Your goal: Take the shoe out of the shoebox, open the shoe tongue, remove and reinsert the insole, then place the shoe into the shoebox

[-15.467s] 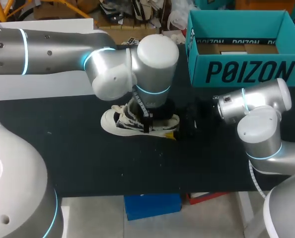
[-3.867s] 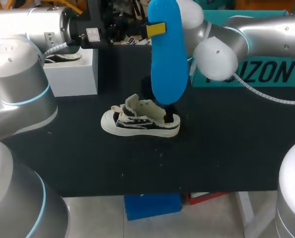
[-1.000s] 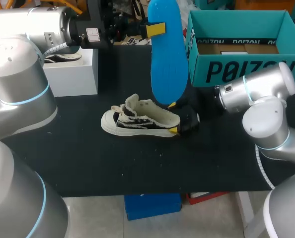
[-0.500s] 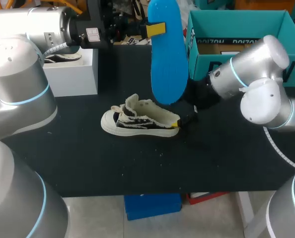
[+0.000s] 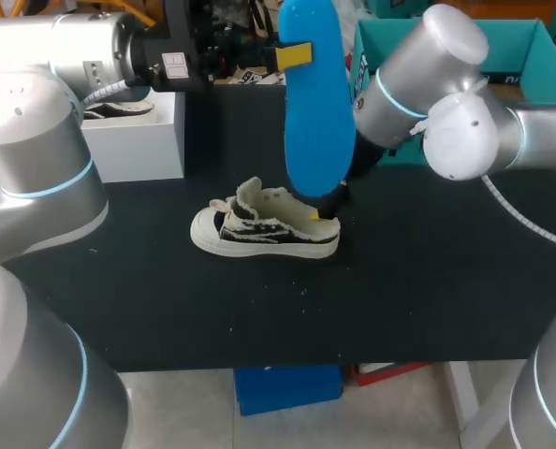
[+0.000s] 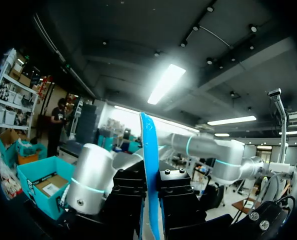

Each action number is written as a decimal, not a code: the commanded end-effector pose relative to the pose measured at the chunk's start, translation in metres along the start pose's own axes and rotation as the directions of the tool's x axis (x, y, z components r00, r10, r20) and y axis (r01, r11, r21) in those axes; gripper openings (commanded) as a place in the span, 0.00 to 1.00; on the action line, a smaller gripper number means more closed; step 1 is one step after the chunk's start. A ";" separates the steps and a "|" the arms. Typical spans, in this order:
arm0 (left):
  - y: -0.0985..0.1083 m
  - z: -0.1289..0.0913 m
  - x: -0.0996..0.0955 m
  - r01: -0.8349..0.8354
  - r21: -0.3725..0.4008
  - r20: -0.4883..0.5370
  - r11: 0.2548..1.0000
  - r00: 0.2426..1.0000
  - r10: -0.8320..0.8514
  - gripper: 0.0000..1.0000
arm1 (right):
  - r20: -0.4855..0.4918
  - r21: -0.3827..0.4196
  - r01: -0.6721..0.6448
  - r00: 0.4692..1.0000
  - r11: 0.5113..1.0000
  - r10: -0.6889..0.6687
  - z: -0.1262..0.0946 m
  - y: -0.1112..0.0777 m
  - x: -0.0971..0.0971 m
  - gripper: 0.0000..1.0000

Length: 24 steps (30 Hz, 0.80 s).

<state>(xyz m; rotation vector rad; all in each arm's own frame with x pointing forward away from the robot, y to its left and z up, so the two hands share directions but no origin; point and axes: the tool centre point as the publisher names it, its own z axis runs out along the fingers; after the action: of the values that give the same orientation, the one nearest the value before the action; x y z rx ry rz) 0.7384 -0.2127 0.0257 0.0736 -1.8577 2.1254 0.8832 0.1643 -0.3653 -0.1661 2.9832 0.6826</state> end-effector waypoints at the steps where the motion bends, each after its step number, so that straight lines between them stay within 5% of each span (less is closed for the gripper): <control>1: 0.001 0.001 0.000 -0.002 0.003 0.004 1.000 1.000 0.002 0.00 | -0.014 0.488 0.002 1.000 0.873 0.005 0.008 0.012 -0.008 1.00; 24: 0.001 0.001 0.000 -0.002 0.003 0.004 1.000 1.000 0.002 0.00 | -0.064 0.529 0.030 0.998 0.848 0.005 0.033 0.033 -0.020 1.00</control>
<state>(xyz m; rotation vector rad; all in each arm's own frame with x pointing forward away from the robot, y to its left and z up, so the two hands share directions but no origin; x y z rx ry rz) 0.7384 -0.2127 0.0257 0.0735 -1.8576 2.1255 0.8971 0.2033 -0.3749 -0.1786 3.0923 0.0522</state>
